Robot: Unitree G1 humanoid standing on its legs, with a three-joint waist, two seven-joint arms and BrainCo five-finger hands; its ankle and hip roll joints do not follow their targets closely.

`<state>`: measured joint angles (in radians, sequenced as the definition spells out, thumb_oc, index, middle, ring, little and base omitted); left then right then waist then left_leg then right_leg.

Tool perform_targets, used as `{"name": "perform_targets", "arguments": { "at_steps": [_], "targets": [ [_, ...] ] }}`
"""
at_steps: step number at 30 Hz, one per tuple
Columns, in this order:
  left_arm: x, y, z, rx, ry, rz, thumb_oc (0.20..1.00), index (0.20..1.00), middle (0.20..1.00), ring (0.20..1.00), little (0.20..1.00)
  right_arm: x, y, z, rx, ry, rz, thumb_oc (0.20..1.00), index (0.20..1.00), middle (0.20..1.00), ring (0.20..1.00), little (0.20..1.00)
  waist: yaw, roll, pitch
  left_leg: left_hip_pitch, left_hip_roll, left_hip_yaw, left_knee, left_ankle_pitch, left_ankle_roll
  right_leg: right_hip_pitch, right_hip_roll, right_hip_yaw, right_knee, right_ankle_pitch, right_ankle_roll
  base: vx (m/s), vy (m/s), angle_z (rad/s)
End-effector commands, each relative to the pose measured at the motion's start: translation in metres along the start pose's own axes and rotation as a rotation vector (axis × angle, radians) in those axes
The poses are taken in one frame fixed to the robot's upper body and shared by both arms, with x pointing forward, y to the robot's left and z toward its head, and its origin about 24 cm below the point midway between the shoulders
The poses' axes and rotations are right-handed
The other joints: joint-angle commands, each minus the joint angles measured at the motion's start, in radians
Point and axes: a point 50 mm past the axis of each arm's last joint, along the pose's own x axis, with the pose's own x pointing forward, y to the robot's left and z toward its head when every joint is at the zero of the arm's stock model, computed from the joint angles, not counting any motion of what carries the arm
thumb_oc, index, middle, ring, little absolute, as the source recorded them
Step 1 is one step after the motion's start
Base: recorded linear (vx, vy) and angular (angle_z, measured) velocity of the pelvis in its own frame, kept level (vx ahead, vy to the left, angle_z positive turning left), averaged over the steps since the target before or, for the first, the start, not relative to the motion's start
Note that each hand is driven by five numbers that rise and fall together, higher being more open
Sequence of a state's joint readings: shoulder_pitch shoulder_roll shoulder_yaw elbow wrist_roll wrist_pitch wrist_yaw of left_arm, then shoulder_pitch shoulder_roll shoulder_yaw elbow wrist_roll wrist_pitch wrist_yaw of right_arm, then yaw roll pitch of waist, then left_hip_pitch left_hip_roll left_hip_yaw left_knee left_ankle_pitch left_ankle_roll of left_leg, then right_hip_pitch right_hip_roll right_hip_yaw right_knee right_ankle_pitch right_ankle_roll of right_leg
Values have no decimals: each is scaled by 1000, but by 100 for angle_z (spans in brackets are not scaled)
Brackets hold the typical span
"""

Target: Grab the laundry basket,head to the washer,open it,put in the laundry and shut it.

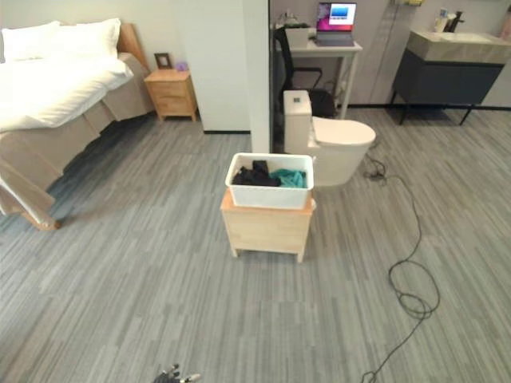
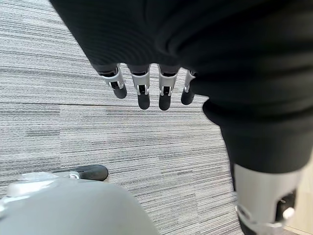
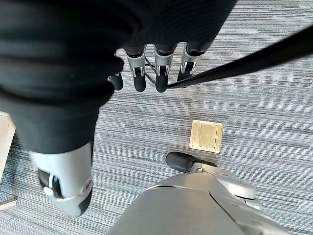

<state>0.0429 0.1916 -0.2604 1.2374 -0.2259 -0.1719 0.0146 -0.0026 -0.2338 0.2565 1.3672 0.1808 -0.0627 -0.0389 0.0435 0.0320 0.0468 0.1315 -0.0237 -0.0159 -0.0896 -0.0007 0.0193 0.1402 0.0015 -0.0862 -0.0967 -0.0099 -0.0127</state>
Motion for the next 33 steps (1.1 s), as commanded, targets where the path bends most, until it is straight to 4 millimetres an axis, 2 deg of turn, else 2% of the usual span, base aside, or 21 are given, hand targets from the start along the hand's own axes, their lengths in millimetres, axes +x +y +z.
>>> {"name": "perform_targets", "arguments": {
  "at_steps": [1, 10, 33],
  "targets": [
    [3, 4, 8, 7, -13, 1, 1000, 1000, 1000, 1000, 1000, 0, -9, -5, -16, 43, -18, 1000, 1000, 1000, 1000, 1000, 11, -40, -15, -17, 39, -54, 2, -100, -22, -9, -113, 22, 9, -7, 96, 0, 0, 0],
    [3, 7, 7, -21, -6, 12, 1000, 1000, 1000, 1000, 1000, -1, -13, -10, -15, 62, -27, 1000, 1000, 1000, 1000, 1000, 8, -43, -13, -13, 44, -50, 2, -101, -23, -6, -109, 26, 9, -9, 95, 0, 0, 0],
    [2, 13, 5, -60, -3, 34, 1000, 1000, 1000, 1000, 1000, -1, -17, -8, 53, 49, -40, 1000, 1000, 1000, 1000, 1000, 13, -45, -6, -1, 65, -48, 2, -99, -35, 4, -93, 31, 9, -20, 85, 5, -13, -1]
  ]
}}
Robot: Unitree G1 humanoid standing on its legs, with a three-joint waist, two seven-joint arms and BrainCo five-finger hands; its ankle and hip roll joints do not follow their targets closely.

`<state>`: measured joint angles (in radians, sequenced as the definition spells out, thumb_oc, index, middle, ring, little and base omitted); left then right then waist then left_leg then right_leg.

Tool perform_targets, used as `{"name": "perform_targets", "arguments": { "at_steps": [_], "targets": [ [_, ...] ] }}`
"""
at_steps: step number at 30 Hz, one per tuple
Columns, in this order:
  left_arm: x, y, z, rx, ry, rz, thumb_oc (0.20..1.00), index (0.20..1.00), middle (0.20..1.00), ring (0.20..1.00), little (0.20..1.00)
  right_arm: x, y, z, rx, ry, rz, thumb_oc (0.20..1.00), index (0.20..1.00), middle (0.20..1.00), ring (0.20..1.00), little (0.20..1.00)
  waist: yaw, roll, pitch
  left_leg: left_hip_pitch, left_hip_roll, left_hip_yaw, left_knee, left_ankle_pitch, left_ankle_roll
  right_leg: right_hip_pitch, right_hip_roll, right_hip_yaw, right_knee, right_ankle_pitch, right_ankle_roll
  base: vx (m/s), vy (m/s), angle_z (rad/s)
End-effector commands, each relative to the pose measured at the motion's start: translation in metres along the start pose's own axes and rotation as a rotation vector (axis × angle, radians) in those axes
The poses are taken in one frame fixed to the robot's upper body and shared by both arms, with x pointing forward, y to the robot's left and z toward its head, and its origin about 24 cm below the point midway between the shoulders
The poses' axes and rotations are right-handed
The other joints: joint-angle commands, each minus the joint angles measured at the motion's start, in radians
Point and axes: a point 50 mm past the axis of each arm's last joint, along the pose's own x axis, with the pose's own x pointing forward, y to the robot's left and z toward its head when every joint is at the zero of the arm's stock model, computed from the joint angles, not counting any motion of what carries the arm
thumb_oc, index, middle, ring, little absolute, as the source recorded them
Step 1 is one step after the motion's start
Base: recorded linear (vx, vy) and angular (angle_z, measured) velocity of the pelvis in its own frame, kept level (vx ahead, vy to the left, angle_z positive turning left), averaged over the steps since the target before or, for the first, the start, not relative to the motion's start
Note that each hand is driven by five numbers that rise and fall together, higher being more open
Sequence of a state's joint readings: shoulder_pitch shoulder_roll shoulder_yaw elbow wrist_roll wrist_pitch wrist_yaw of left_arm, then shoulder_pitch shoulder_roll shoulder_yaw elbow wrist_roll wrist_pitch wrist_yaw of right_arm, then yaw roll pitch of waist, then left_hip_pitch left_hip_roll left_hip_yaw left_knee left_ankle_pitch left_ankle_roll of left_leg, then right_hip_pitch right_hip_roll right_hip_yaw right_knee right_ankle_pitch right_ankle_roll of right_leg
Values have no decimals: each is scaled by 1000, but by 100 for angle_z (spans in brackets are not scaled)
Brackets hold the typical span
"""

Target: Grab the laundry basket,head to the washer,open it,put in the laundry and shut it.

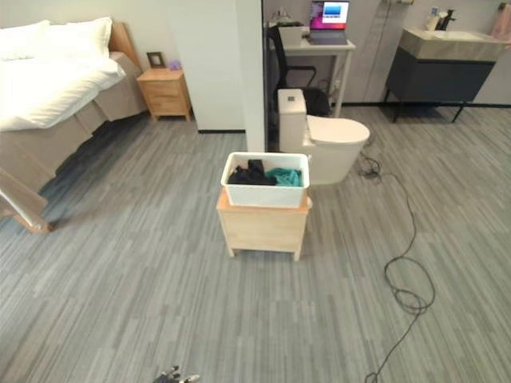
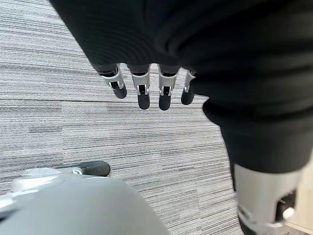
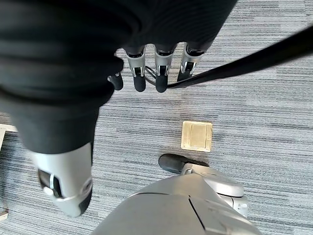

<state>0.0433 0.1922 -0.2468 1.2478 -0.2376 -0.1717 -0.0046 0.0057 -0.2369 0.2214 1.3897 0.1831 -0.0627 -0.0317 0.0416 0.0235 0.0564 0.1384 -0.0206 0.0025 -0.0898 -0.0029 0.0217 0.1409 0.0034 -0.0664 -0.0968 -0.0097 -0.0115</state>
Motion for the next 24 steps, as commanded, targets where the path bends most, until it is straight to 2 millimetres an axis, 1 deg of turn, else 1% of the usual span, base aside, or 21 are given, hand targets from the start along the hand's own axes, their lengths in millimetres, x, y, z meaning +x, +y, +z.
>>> {"name": "perform_targets", "arguments": {
  "at_steps": [1, 2, 4, 5, 7, 9, 10, 11, 12, 13, 14, 15, 16, 17, 18, 19, 20, 21, 22, 23, 24],
  "targets": [
    [2, 12, 8, -40, -14, 44, 1000, 1000, 1000, 1000, 1000, 0, -14, 2, 19, 16, -31, 1000, 1000, 1000, 1000, 1000, 16, -36, -12, -7, 66, -68, 2, -93, -38, 4, -92, 11, 10, -22, 82, 14, -96, 0],
    [3, 13, 10, -45, -21, 46, 1000, 1000, 1000, 1000, 1000, 1, -16, 5, 23, 7, -38, 1000, 1000, 1000, 1000, 1000, 15, -36, -1, -11, 76, -69, 2, -84, -41, 4, -86, 13, 10, -23, 74, 7, -80, 0],
    [3, 14, 12, -47, -26, 49, 1000, 1000, 1000, 1000, 1000, 1, -18, 7, 33, 1, -42, 1000, 1000, 1000, 1000, 1000, 14, -35, 5, -14, 82, -69, 2, -78, -45, 4, -82, 12, 10, -23, 69, -1, -82, -1],
    [4, 14, 15, -51, -34, 51, 1000, 1000, 1000, 1000, 1000, 1, -20, 9, 47, -5, -48, 1000, 1000, 1000, 1000, 1000, 12, -35, 17, -18, 94, -70, 2, -70, -52, -2, -76, 14, 23, -30, 59, -13, -116, 0],
    [5, 16, 20, -55, -51, 52, 1000, 1000, 1000, 1000, 1000, 1, -23, 10, 69, -8, -60, 1000, 1000, 1000, 1000, 1000, 9, -37, 36, -55, 117, -75, 66, -78, -68, -25, -62, 13, 79, -59, 39, -11, -144, 7],
    [5, 16, 24, -54, -63, 49, 1000, 1000, 1000, 1000, 1000, 1, -25, 10, 82, -11, -66, 1000, 1000, 1000, 1000, 1000, 6, -40, 56, -114, 125, -84, 186, -90, -82, -37, -47, 15, 122, -88, 17, 2, -156, 23],
    [6, 17, 28, -64, -76, 50, 1000, 1000, 1000, 1000, 1000, 1, -26, 14, 89, -24, -69, 1000, 1000, 1000, 1000, 1000, 6, -46, 74, -174, 123, -89, 281, -81, -87, -40, -43, 13, 139, -99, 5, -28, -166, 35],
    [6, 17, 32, -69, -87, 50, 1000, 1000, 1000, 1000, 1000, 1, -26, 17, 93, -34, -73, 1000, 1000, 1000, 1000, 1000, 10, -50, 92, -246, 122, -106, 396, -43, -86, -43, -38, 10, 154, -102, -8, -33, -178, 38],
    [6, 17, 35, -92, -104, 55, 1000, 1000, 1000, 1000, 1000, 1, -27, 23, 89, -60, -77, 1000, 1000, 1000, 1000, 1000, 24, -54, 119, -306, 100, -131, 513, 4, -63, -40, -30, 19, 165, -104, -20, 44, -168, 23],
    [7, 17, 37, -105, -111, 60, 1000, 1000, 1000, 1000, 1000, 1, -27, 30, 76, -81, -78, 1000, 1000, 1000, 1000, 1000, 27, -57, 128, -381, 74, -133, 585, -6, -36, -36, -26, 15, 162, -123, -22, 123, -105, -1],
    [7, 17, 38, -116, -119, 63, 1000, 1000, 1000, 1000, 1000, 1, -29, 36, 70, -95, -82, 1000, 1000, 1000, 1000, 1000, 39, -60, 129, -425, 52, -116, 562, -15, -29, -28, -27, 18, 152, -128, -20, 125, -35, -13],
    [7, 17, 38, -116, -119, 63, 1000, 1000, 1000, 1000, 1000, 1, -29, 35, 70, -95, -82, 1000, 1000, 1000, 1000, 1000, 40, -59, 129, -425, 52, -115, 566, -18, -27, -26, -28, 19, 152, -129, -19, 156, 31, -2],
    [6, 17, 38, -137, -125, 64, 1000, 1000, 1000, 1000, 1000, 1, -30, 39, 68, -107, -87, 1000, 1000, 1000, 1000, 1000, 55, -58, 125, -452, 31, -104, 508, -28, -27, -14, -24, 22, 138, -135, -14, 311, 124, -5],
    [6, 17, 37, -150, -131, 64, 1000, 1000, 1000, 1000, 1000, 1, -30, 49, 63, -139, -83, 1000, 1000, 1000, 1000, 1000, 79, -48, 118, -442, 34, -97, 340, 22, -43, 19, -13, 33, 114, -154, -4, 404, 159, -2],
    [6, 17, 38, -149, -138, 67, 1000, 1000, 1000, 1000, 1000, 1, -29, 53, 67, -154, -87, 1000, 1000, 1000, 1000, 1000, 86, -48, 117, -473, 40, -79, 265, 42, -51, 35, -10, 32, 102, -167, -3, 321, 133, -20],
    [6, 17, 38, -149, -138, 67, 1000, 1000, 1000, 1000, 1000, 1, -29, 53, 67, -154, -86, 1000, 1000, 1000, 1000, 1000, 87, -52, 120, -466, 38, -77, 259, 44, -50, 40, -14, 33, 101, -169, -2, 324, 162, -15],
    [6, 18, 41, -152, -153, 73, 1000, 1000, 1000, 1000, 1000, 1, -29, 61, 88, -176, -89, 1000, 1000, 1000, 1000, 1000, 107, -50, 114, -511, 39, -43, 176, 63, -53, 83, -16, 41, 74, -185, 5, 230, 123, -25],
    [6, 18, 41, -152, -153, 73, 1000, 1000, 1000, 1000, 1000, 1, -29, 60, 88, -176, -89, 1000, 1000, 1000, 1000, 1000, 108, -51, 115, -509, 38, -42, 175, 63, -53, 84, -18, 42, 74, -186, 5, 523, 300, -31],
    [4, 22, 34, -156, -132, 85, 1000, 1000, 1000, 1000, 1000, 1, -23, 59, 76, -173, -71, 1000, 1000, 1000, 1000, 1000, 128, -55, 83, -476, 43, -54, 169, 86, -47, 119, -34, 53, 86, -206, 24, 507, 295, -44],
    [3, 25, 31, -158, -125, 93, 1000, 1000, 1000, 1000, 1000, 2, -21, 56, 81, -161, -60, 1000, 1000, 1000, 1000, 1000, 141, -70, 67, -494, 22, -70, 215, 83, -35, 127, -60, 50, 118, -211, 40, 752, 451, -51],
    [3, 29, 29, -147, -117, 102, 1000, 1000, 1000, 1000, 1000, 2, -18, 50, 85, -144, -47, 1000, 1000, 1000, 1000, 1000, 145, -86, 55, -481, 1, -60, 268, 58, -18, 103, -97, 46, 208, -175, 71, 454, 277, -37]
  ]
}}
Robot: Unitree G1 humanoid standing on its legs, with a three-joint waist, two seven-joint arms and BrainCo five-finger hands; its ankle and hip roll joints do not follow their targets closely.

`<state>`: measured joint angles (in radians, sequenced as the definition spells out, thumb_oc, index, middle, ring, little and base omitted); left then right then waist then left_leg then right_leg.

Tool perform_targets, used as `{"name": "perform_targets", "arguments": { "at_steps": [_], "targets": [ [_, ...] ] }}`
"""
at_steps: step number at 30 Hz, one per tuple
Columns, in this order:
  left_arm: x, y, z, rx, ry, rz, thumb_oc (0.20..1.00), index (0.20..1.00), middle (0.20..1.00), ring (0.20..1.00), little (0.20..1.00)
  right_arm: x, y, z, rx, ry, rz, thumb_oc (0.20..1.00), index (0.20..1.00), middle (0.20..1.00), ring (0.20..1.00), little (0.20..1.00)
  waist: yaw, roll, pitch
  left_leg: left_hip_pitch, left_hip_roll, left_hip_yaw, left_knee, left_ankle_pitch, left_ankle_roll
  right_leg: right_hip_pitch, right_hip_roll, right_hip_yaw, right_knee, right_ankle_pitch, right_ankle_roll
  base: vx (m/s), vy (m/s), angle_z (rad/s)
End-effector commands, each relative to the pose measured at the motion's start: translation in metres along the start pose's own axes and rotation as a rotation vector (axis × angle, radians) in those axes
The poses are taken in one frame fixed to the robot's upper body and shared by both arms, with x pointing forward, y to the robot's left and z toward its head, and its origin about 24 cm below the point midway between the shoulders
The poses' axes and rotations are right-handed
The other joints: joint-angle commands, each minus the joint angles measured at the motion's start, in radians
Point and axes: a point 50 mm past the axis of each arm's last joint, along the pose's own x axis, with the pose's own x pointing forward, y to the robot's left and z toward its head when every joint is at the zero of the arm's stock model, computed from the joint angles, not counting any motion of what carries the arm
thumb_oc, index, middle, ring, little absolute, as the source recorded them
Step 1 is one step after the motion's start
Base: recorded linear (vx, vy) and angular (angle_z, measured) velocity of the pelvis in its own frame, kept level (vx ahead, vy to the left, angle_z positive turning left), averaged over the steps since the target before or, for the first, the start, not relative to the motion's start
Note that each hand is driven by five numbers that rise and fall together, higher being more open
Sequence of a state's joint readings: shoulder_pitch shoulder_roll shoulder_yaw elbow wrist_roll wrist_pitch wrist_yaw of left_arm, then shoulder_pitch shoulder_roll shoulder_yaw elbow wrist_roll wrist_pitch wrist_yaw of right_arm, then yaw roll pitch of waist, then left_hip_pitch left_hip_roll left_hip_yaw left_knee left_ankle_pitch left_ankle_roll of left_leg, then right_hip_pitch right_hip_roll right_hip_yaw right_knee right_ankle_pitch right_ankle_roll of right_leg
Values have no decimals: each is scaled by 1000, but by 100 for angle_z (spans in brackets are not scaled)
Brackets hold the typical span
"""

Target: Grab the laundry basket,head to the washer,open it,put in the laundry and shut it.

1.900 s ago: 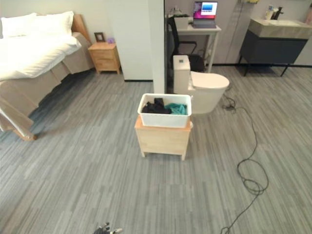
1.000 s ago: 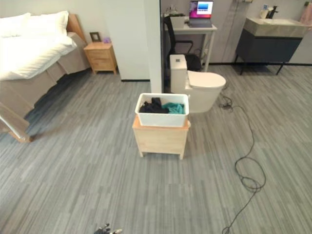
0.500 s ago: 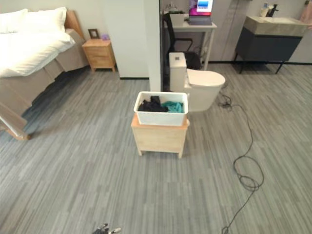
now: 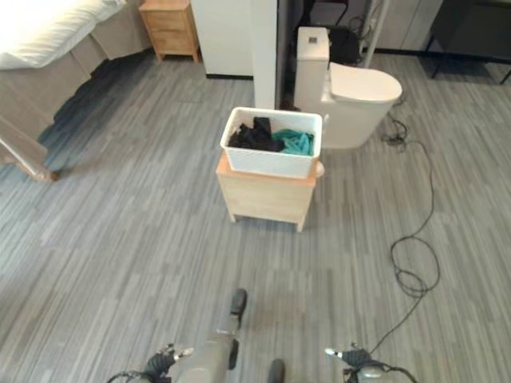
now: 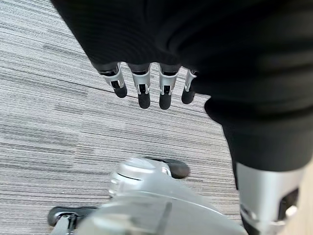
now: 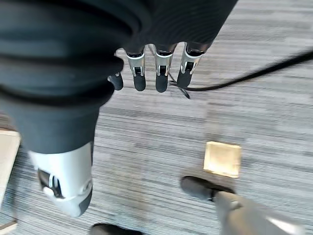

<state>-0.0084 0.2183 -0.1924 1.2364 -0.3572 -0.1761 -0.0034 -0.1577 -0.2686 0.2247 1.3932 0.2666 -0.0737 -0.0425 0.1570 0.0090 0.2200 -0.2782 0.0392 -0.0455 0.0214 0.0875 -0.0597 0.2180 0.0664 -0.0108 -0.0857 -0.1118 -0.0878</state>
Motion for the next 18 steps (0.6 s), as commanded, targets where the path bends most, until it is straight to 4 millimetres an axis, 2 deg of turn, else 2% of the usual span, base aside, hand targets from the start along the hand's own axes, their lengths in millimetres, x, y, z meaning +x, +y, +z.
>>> {"name": "perform_targets", "arguments": {
  "at_steps": [1, 2, 3, 4, 5, 6, 7, 8, 9, 11, 12, 13, 14, 15, 16, 18],
  "targets": [
    [-1, 12, 6, 1, -47, 38, 1000, 1000, 1000, 1000, 1000, -3, -3, -20, 16, 24, -4, 1000, 1000, 1000, 1000, 1000, 30, -72, -109, -66, -59, -11, 159, -34, 64, 26, -161, -9, 197, -74, 147, 408, 267, -25],
    [-1, 13, 5, 21, -39, 36, 1000, 1000, 1000, 1000, 1000, -4, -3, -23, 17, 36, 1, 1000, 1000, 1000, 1000, 1000, 30, -84, -114, -49, -80, 1, 175, -57, 80, 18, -182, -7, 260, -14, 170, 295, 225, -27],
    [-1, 14, 3, 41, -29, 32, 1000, 1000, 1000, 1000, 1000, -4, -2, -26, 23, 47, 4, 1000, 1000, 1000, 1000, 1000, 26, -90, -121, -30, -101, 3, 180, -78, 98, -6, -201, -4, 344, 79, 187, 405, 339, -15],
    [-1, 16, 4, 50, -30, 30, 1000, 1000, 1000, 1000, 1000, -5, -1, -29, 28, 54, 10, 1000, 1000, 1000, 1000, 1000, 16, -86, -118, -5, -116, -1, 178, -98, 119, -55, -217, 9, 470, 173, 192, 408, 404, -3],
    [-1, 18, 6, 54, -34, 31, 1000, 1000, 1000, 1000, 1000, -5, 1, -31, 27, 61, 21, 1000, 1000, 1000, 1000, 1000, -3, -62, -105, 56, -128, -19, 162, -128, 154, -135, -225, 6, 637, 264, 191, 372, 401, 32],
    [0, 19, 8, 63, -35, 34, 1000, 1000, 1000, 1000, 1000, -5, 3, -32, 23, 63, 26, 1000, 1000, 1000, 1000, 1000, -10, -47, -93, 98, -127, -23, 148, -148, 169, -186, -241, -24, 687, 281, 191, 350, 381, 23],
    [0, 19, 10, 65, -41, 36, 1000, 1000, 1000, 1000, 1000, -5, 4, -31, 16, 64, 29, 1000, 1000, 1000, 1000, 1000, -20, -33, -75, 140, -123, -28, 139, -159, 179, -242, -266, -75, 720, 243, 177, 188, 206, 9],
    [0, 19, 10, 65, -41, 35, 1000, 1000, 1000, 1000, 1000, -5, 4, -31, 16, 64, 29, 1000, 1000, 1000, 1000, 1000, -21, -32, -76, 139, -122, -29, 138, -157, 179, -243, -265, -76, 719, 244, 176, 213, 149, -26],
    [1, 18, 13, 65, -50, 36, 1000, 1000, 1000, 1000, 1000, -5, 4, -33, 1, 75, 33, 1000, 1000, 1000, 1000, 1000, -32, -19, -65, 179, -117, -30, 124, -172, 180, -281, -279, -130, 678, 191, 160, 234, 71, -1],
    [1, 18, 14, 67, -52, 35, 1000, 1000, 1000, 1000, 1000, -6, 6, -38, -28, 96, 42, 1000, 1000, 1000, 1000, 1000, -47, -8, -55, 245, -112, -36, 93, -189, 181, -321, -266, -202, 571, 132, 150, 400, 55, 39],
    [2, 15, 15, 64, -54, 29, 1000, 1000, 1000, 1000, 1000, -6, 5, -39, -43, 103, 44, 1000, 1000, 1000, 1000, 1000, -58, -15, -60, 294, -114, -32, 60, -210, 170, -357, -260, -250, 402, 123, 162, 342, -3, 16],
    [2, 15, 14, 64, -53, 29, 1000, 1000, 1000, 1000, 1000, -6, 5, -39, -43, 103, 44, 1000, 1000, 1000, 1000, 1000, -59, -11, -54, 306, -110, -34, 55, -212, 169, -343, -254, -254, 392, 125, 162, 333, -33, -16],
    [2, 14, 16, 64, -60, 27, 1000, 1000, 1000, 1000, 1000, -7, 6, -40, -42, 106, 45, 1000, 1000, 1000, 1000, 1000, -69, -18, -55, 326, -117, -43, 45, -221, 165, -372, -243, -245, 317, 139, 172, 377, -68, -11],
    [3, 12, 19, 68, -74, 22, 1000, 1000, 1000, 1000, 1000, -7, 5, -42, -40, 114, 41, 1000, 1000, 1000, 1000, 1000, -83, -25, -48, 386, -117, -63, 25, -250, 154, -389, -208, -197, 177, 183, 195, 484, -88, 3],
    [3, 10, 22, 69, -81, 20, 1000, 1000, 1000, 1000, 1000, -7, 4, -43, -35, 119, 40, 1000, 1000, 1000, 1000, 1000, -93, -35, -53, 403, -122, -71, 16, -257, 148, -408, -203, -180, 126, 211, 207, 383, -77, 12],
    [4, 9, 23, 72, -87, 16, 1000, 1000, 1000, 1000, 1000, -8, 4, -45, -33, 123, 39, 1000, 1000, 1000, 1000, 1000, -97, -36, -53, 418, -119, -74, 13, -267, 144, -410, -198, -175, 97, 227, 214, 196, -51, 21]
  ]
}}
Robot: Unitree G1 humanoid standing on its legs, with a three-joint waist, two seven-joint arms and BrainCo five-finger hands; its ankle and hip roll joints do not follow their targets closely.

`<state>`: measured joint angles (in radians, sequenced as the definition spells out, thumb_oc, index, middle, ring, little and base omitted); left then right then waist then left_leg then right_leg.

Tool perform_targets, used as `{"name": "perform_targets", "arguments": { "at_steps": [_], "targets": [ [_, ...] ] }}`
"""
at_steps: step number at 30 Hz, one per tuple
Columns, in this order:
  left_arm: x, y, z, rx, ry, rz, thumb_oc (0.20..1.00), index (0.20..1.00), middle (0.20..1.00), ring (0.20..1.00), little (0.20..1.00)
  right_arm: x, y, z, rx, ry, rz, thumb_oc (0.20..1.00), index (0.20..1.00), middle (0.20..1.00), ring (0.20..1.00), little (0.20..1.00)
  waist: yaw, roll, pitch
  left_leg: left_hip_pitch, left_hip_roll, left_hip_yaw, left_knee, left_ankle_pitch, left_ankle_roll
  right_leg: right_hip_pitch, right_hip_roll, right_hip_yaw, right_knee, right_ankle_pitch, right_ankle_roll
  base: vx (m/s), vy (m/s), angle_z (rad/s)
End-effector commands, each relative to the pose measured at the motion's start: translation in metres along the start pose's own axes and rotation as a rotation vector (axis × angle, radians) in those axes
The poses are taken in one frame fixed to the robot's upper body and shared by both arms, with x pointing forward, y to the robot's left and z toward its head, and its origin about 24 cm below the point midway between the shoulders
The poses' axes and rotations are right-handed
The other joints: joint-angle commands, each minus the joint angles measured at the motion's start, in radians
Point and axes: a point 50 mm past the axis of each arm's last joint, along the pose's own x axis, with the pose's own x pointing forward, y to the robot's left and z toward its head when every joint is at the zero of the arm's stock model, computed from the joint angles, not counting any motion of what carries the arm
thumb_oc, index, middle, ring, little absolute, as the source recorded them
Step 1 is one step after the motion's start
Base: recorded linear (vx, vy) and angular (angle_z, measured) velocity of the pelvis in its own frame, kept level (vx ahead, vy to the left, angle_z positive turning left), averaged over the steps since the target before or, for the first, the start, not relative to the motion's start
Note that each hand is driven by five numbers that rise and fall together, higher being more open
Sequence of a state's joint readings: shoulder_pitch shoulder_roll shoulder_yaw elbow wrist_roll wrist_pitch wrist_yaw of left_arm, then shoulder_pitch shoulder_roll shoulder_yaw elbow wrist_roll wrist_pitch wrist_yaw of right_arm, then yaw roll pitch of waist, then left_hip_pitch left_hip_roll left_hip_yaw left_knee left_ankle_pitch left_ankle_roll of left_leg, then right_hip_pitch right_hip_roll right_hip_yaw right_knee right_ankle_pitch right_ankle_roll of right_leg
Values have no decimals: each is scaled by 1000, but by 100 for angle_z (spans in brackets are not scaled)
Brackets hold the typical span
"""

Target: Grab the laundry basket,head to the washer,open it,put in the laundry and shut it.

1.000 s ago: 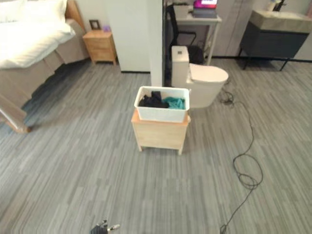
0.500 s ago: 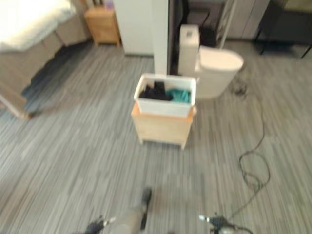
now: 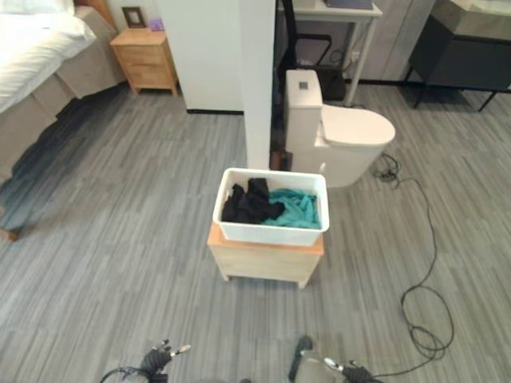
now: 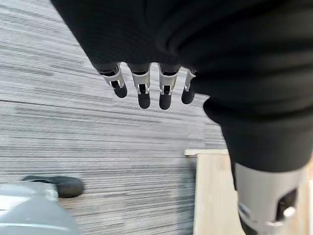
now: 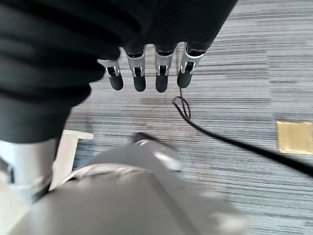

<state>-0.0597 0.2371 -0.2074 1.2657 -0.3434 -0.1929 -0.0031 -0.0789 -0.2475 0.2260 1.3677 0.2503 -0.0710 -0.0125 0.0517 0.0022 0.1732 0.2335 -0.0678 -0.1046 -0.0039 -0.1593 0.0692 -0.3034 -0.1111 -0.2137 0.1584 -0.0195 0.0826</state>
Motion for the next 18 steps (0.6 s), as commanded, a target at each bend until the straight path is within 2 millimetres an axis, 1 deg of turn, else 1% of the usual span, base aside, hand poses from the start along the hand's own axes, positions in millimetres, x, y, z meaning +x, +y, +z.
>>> {"name": "perform_targets", "arguments": {
  "at_steps": [1, 2, 3, 4, 5, 6, 7, 8, 9, 10, 11, 12, 13, 14, 15, 16, 17, 18],
  "targets": [
    [0, 4, 7, 32, -50, 5, 1000, 1000, 1000, 1000, 1000, -3, -8, -18, -17, 70, -21, 1000, 1000, 1000, 1000, 1000, 4, -34, -9, -76, -8, -18, 39, -35, 11, 115, -14, 27, -171, 150, 48, 400, -153, 58],
    [1, 1, 10, 52, -56, -8, 1000, 1000, 1000, 1000, 1000, -5, -12, -28, 7, 93, -35, 1000, 1000, 1000, 1000, 1000, -6, -53, -28, -55, -9, -32, 46, -65, 3, 142, -3, 42, -188, 154, 36, 435, -190, 71],
    [1, -1, 10, 54, -55, -12, 1000, 1000, 1000, 1000, 1000, -6, -14, -33, 18, 102, -41, 1000, 1000, 1000, 1000, 1000, -15, -57, -38, -42, 1, -38, 43, -75, -4, 149, 4, 58, -176, 158, 27, 332, -153, 72],
    [1, -2, 9, 54, -55, -12, 1000, 1000, 1000, 1000, 1000, -6, -14, -33, 18, 102, -41, 1000, 1000, 1000, 1000, 1000, -16, -55, -37, -41, 2, -39, 43, -76, -4, 151, 5, 58, -176, 157, 26, 360, -190, 77],
    [2, -5, 14, 62, -65, -18, 1000, 1000, 1000, 1000, 1000, -8, -19, -41, 43, 119, -55, 1000, 1000, 1000, 1000, 1000, -34, -57, -58, -20, 33, -53, 51, -94, -29, 158, 24, 86, -136, 136, 9, 343, -203, 58],
    [3, -5, 15, 66, -66, -16, 1000, 1000, 1000, 1000, 1000, -9, -20, -44, 40, 129, -59, 1000, 1000, 1000, 1000, 1000, -41, -54, -65, -15, 53, -55, 61, -101, -44, 158, 34, 87, -117, 117, -1, 343, -204, 41],
    [3, -5, 15, 66, -65, -16, 1000, 1000, 1000, 1000, 1000, -9, -20, -44, 40, 129, -59, 1000, 1000, 1000, 1000, 1000, -42, -53, -65, -15, 55, -56, 62, -102, -44, 158, 35, 85, -115, 115, -1, 192, -136, 6],
    [3, -6, 14, 64, -65, -17, 1000, 1000, 1000, 1000, 1000, -9, -20, -47, 33, 139, -62, 1000, 1000, 1000, 1000, 1000, -43, -50, -72, -12, 74, -49, 78, -101, -61, 168, 39, 72, -111, 98, -10, 180, -144, 10],
    [3, -8, 15, 55, -68, -16, 1000, 1000, 1000, 1000, 1000, -9, -22, -47, 30, 143, -70, 1000, 1000, 1000, 1000, 1000, -45, -45, -79, -27, 96, -38, 127, -72, -85, 192, 48, 54, -118, 83, -22, 235, -220, 26],
    [3, -9, 17, 49, -75, -16, 1000, 1000, 1000, 1000, 1000, -9, -23, -47, 39, 139, -77, 1000, 1000, 1000, 1000, 1000, -45, -49, -77, -65, 106, -34, 220, -21, -109, 220, 58, 60, -131, 74, -33, 158, -203, 30],
    [3, -10, 18, 40, -80, -19, 1000, 1000, 1000, 1000, 1000, -9, -24, -45, 46, 131, -83, 1000, 1000, 1000, 1000, 1000, -44, -56, -71, -122, 109, -34, 324, 0, -112, 241, 64, 63, -144, 67, -44, 133, -234, 27],
    [3, -9, 21, 11, -95, -8, 1000, 1000, 1000, 1000, 1000, -8, -27, -36, 57, 97, -99, 1000, 1000, 1000, 1000, 1000, -27, -69, -56, -199, 90, -65, 474, 41, -100, 279, 83, 86, -167, 54, -69, 72, -154, -9],
    [3, -9, 21, 11, -95, -8, 1000, 1000, 1000, 1000, 1000, -7, -27, -36, 57, 97, -99, 1000, 1000, 1000, 1000, 1000, -28, -68, -57, -203, 90, -67, 480, 39, -100, 278, 84, 85, -167, 55, -69, 124, -158, -64],
    [3, -9, 25, -35, -118, 12, 1000, 1000, 1000, 1000, 1000, -6, -31, -27, 78, 71, -128, 1000, 1000, 1000, 1000, 1000, -16, -88, -44, -281, 91, -47, 448, 18, -81, 304, 66, 85, -182, 41, -69, 130, -41, -58],
    [3, -6, 29, -80, -141, 40, 1000, 1000, 1000, 1000, 1000, -5, -37, -18, 106, 40, -164, 1000, 1000, 1000, 1000, 1000, 0, -95, -37, -297, 100, -28, 336, 9, -86, 327, 56, 95, -200, 33, -61, 168, -19, -34],
    [3, -5, 32, -111, -162, 49, 1000, 1000, 1000, 1000, 1000, -5, -41, -13, 135, 22, -186, 1000, 1000, 1000, 1000, 1000, 10, -85, -36, -305, 98, -20, 249, 39, -92, 338, 59, 90, -207, 31, -57, 164, 98, 18],
    [1, -5, 27, -168, -159, 67, 1000, 1000, 1000, 1000, 1000, -4, -47, 4, 195, -39, -217, 1000, 1000, 1000, 1000, 1000, 30, -57, -38, -290, 120, -8, 120, 83, -108, 360, 73, 104, -205, 20, -52, 100, 88, -4],
    [1, -5, 27, -168, -159, 67, 1000, 1000, 1000, 1000, 1000, -4, -47, 4, 195, -38, -217, 1000, 1000, 1000, 1000, 1000, 33, -57, -36, -285, 121, -4, 116, 84, -108, 362, 73, 107, -205, 20, -52, 132, 94, -36]
  ]
}}
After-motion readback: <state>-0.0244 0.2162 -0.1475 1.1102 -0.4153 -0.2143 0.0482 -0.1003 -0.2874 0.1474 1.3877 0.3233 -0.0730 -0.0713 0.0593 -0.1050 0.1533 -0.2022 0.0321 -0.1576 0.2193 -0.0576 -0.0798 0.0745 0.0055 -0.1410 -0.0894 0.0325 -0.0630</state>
